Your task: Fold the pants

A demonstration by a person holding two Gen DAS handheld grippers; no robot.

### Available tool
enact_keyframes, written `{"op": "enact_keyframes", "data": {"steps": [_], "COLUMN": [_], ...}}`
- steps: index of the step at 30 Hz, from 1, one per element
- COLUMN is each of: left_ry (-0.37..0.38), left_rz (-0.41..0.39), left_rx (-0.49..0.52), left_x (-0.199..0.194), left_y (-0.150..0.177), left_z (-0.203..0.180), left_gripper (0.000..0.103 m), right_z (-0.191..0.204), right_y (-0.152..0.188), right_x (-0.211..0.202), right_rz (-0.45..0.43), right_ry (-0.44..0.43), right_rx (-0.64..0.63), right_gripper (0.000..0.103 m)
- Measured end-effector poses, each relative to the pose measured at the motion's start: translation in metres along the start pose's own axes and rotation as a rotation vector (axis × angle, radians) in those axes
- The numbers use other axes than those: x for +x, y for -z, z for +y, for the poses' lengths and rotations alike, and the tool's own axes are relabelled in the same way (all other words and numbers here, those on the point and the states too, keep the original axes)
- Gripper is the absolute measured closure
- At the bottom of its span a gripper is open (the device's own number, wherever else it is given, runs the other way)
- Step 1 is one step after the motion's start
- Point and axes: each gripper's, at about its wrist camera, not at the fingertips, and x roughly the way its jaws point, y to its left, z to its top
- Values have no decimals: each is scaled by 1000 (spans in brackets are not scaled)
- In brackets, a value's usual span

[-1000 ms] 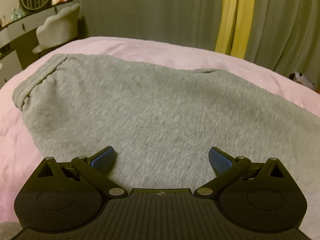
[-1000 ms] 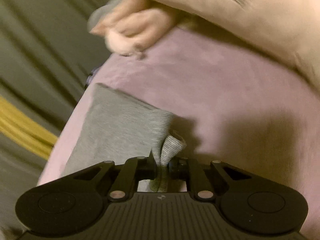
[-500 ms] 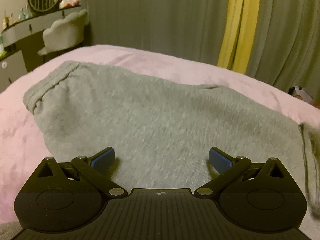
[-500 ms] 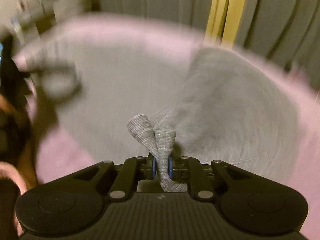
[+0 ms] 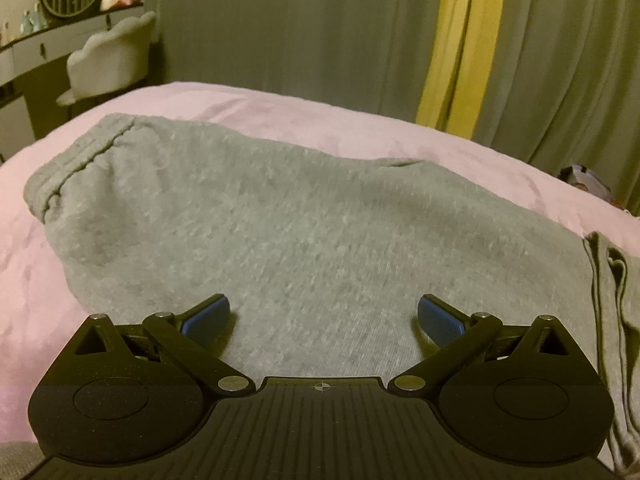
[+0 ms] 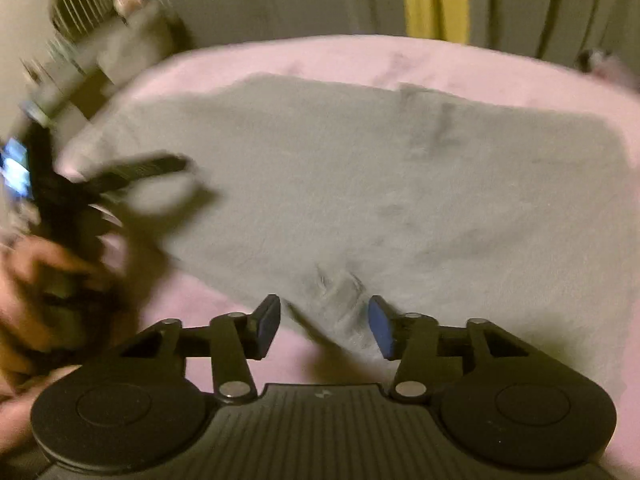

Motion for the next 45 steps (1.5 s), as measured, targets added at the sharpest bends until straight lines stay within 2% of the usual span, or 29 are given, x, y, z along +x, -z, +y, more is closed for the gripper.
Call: {"op": "enact_keyframes", "data": {"steps": [1, 2, 3, 4, 5, 6, 7, 8, 9, 10, 11, 13, 17, 19, 21, 23, 24, 26, 28, 29, 31, 32, 33, 34, 35, 36, 38, 40, 45], "left_ry": [5, 15, 26, 40, 54, 68, 83, 97, 118, 151, 194, 298, 430, 470, 495, 520, 526, 535, 519, 518, 526, 541, 563, 573, 572, 588, 637, 652, 676], "left_rz": [-1, 0, 2, 6, 10, 14, 16, 19, 24, 30, 34, 55, 136, 185, 235, 285, 307, 349, 362, 354, 342, 340, 347, 363, 374, 376, 374, 360, 239], "left_rx": [-3, -6, -6, -1, 8, 23, 45, 70, 96, 113, 123, 120, 126, 144, 161, 183, 195, 229, 256, 264, 252, 233, 212, 192, 180, 170, 137, 92, 74], "left_x": [-1, -1, -1, -1, -2, -3, -5, -7, -10, -15, -19, -27, -26, -20, -13, -4, 0, 10, 22, 24, 27, 28, 30, 35, 40, 42, 43, 42, 14], "left_y": [0, 0, -1, -1, 0, 0, 1, 1, 2, 2, 2, 0, -6, -5, -1, 5, 8, 14, 17, 17, 14, 12, 9, 6, 2, 2, 2, 0, -12], "left_z": [0, 0, 0, -1, -3, -7, -11, -16, -23, -28, -33, -45, -81, -103, -123, -142, -150, -165, -173, -176, -178, -178, -178, -179, -181, -181, -175, -177, -163], "left_gripper": [0, 0, 0, 0, 0, 0, 0, 0, 0, 0, 0, 0, 0, 0, 0, 0, 0, 0, 1, 3, 19, 35, 44, 45, 51, 64, 80, 83, 84], "right_z": [-7, -15, -28, -46, -63, -83, -100, -116, -129, -140, -142, -140, -122, -117, -110, -109, -114, -117, -120, -122, -128, -135, -142, -149, -153, -155, -153, -145, -141], "right_y": [-2, -5, -8, -11, -12, -12, -10, -7, -4, 2, 5, 7, -1, -5, -6, -10, -11, -14, -14, -13, -9, -9, -8, -7, -6, -5, -8, -7, -2], "right_x": [-9, -18, -26, -34, -38, -39, -34, -27, -19, -19, -26, -34, -29, -30, -23, -10, -2, -1, -10, -16, -26, -27, -26, -22, -20, -19, -18, -22, -31], "right_rz": [-46, -93, -145, -199, -231, -241, -213, -146, -86, -99, -162, -246, -208, -206, -164, -59, -21, -65, -181, -253, -368, -391, -394, -385, -372, -367, -379, -399, -460], "right_ry": [-45, -58, -53, -44, -32, 24, 123, 252, 337, 319, 296, 288, 324, 259, 245, 365, 378, 378, 375, 373, 377, 367, 342, 327, 316, 310, 304, 296, 249], "right_rx": [47, 106, 186, 290, 385, 500, 586, 645, 698, 781, 816, 817, 710, 642, 591, 571, 585, 601, 614, 612, 631, 652, 688, 718, 742, 752, 732, 697, 665], "right_gripper": [36, 27, 13, 9, 7, 5, 4, 5, 5, 4, 4, 4, 4, 4, 4, 4, 4, 4, 4, 4, 4, 4, 4, 4, 4, 4, 4, 4, 4]}}
